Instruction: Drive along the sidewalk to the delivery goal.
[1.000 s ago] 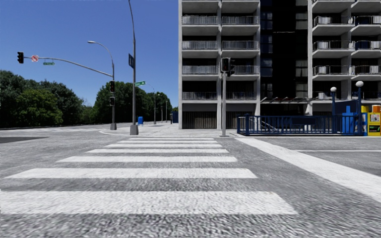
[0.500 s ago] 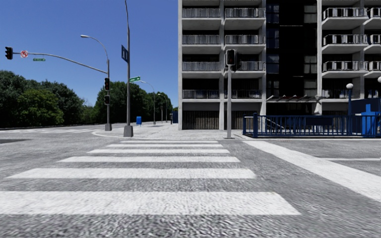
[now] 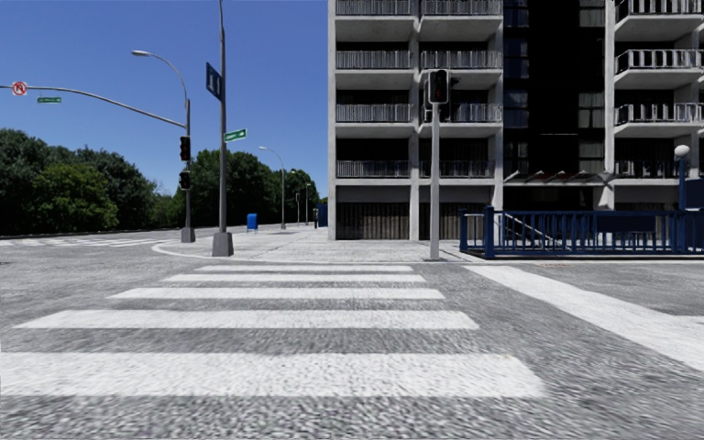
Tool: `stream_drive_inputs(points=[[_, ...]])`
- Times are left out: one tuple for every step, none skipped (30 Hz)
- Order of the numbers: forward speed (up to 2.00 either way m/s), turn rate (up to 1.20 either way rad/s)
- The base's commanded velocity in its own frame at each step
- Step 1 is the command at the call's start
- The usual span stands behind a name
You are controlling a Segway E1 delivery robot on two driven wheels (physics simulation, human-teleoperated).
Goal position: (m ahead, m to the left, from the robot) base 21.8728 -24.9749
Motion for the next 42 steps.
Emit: stream_drive_inputs(points=[[2.0,0.05],[2.0,0.09],[2.0,0.09],[2.0,0.13],[1.99,0.18],[1.95,0.19],[1.95,0.19],[1.93,0.19],[1.93,0.26],[1.92,0.44],[1.92,0.44],[1.92,0.62],[1.92,0.7],[1.92,0.69],[1.92,0.69],[1.92,0.46],[1.92,0.21],[1.92,0.02],[1.92,0.02],[1.92,0.0],[1.92,0.0],[1.92,0.0],[1.92,0.0],[1.92,0.0],[1.92,0.0],[1.92,0.0],[1.92,0.0],[1.92,0.0],[2.0,0.0],[2.0,0.0],[2.0,0.0],[2.0,0.0],[2.0,0.0],[2.0,0.0],[2.0,0.0],[2.0,0.0],[2.0,0.0],[2.0,0.0],[2.0,0.0],[2.0,0.0],[2.0,0.0],[2.0,0.0]])
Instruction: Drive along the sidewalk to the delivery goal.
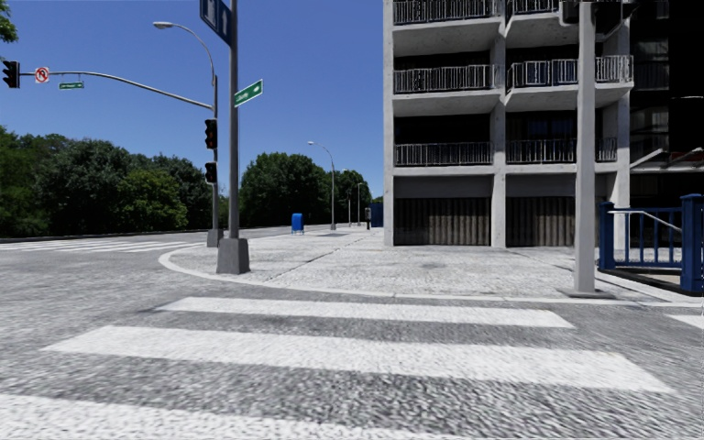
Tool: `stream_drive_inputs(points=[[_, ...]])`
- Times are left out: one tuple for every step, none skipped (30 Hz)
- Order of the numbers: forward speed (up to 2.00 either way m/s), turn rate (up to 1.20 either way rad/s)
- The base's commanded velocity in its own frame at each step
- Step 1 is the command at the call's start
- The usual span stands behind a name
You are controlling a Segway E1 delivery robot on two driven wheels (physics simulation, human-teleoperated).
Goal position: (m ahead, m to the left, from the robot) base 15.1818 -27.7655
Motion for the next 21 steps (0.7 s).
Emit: stream_drive_inputs(points=[[2.0,0.0],[2.0,0.0],[2.0,0.0],[2.0,0.0],[2.0,0.0],[2.0,0.0],[2.0,0.0],[2.0,0.0],[2.0,-0.1],[2.0,-0.1],[2.0,-0.18],[2.0,-0.22],[2.0,-0.23],[2.0,-0.23],[2.0,-0.24],[2.0,-0.25],[2.0,-0.25],[2.0,-0.25],[2.0,-0.26],[2.0,-0.28],[2.0,-0.28]])
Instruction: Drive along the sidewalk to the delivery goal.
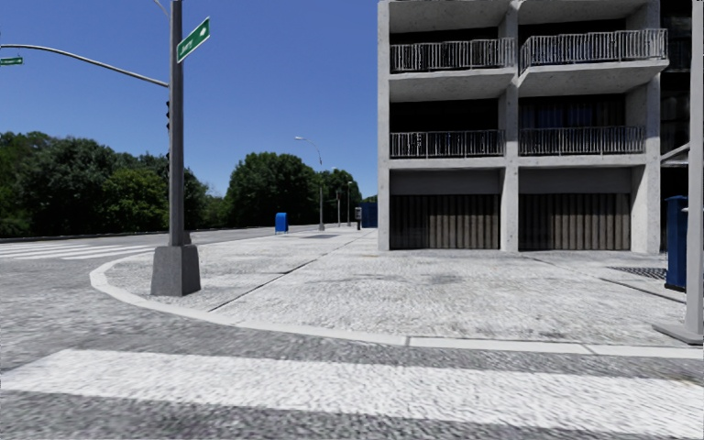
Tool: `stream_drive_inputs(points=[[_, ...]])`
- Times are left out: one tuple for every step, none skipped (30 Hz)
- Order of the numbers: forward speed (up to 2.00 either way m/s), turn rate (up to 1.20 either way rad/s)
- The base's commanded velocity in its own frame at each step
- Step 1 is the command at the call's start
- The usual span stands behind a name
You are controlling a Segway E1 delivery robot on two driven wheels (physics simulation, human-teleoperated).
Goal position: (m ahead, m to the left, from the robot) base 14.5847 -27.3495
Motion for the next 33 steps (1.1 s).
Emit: stream_drive_inputs(points=[[2.0,-0.29],[2.0,-0.3],[2.0,-0.31],[2.0,-0.31],[2.0,-0.38],[2.0,-0.42],[2.0,-0.42],[2.0,-0.44],[2.0,-0.45],[2.0,-0.45],[2.0,-0.45],[2.0,-0.47],[2.0,-0.49],[2.0,-0.52],[2.0,-0.52],[2.0,-0.56],[2.0,-0.58],[2.0,-0.58],[2.0,-0.59],[2.0,-0.6],[2.0,-0.6],[2.0,-0.6],[2.0,-0.6],[2.0,-0.6],[2.0,-0.6],[2.0,-0.6],[2.0,-0.6],[2.0,-0.6],[2.0,-0.6],[2.0,-0.6],[2.0,-0.6],[2.0,-0.6],[2.0,-0.6]])
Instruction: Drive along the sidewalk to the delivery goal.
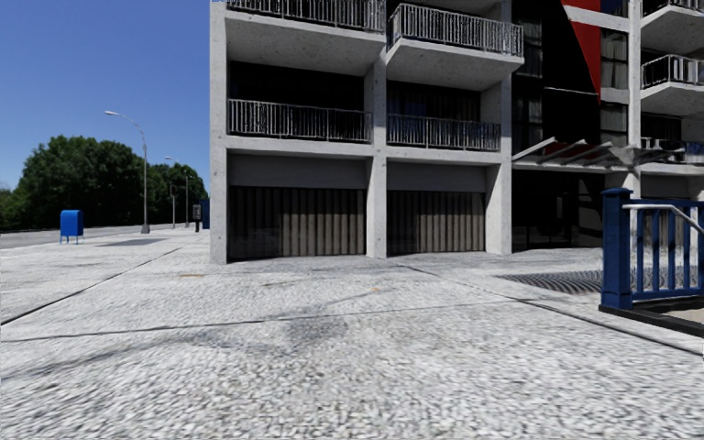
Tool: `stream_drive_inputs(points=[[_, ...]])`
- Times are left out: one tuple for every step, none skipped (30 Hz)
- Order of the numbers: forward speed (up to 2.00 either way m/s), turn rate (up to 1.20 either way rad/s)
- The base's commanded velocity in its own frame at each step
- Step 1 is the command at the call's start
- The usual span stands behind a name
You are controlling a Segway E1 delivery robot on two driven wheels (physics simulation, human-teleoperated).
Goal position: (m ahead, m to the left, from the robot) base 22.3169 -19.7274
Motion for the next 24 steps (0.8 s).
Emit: stream_drive_inputs(points=[[2.0,-0.6],[2.0,-0.6],[2.0,-0.6],[2.0,-0.48],[2.0,-0.32],[2.0,-0.32],[2.0,-0.13],[2.0,-0.06],[2.0,-0.05],[2.0,-0.05],[2.0,-0.05],[2.0,-0.05],[2.0,-0.05],[2.0,-0.08],[2.0,-0.22],[2.0,-0.37],[2.0,-0.37],[2.0,-0.47],[2.0,-0.5],[2.0,-0.51],[2.0,-0.51],[2.0,-0.52],[2.0,-0.52],[2.0,-0.52]])
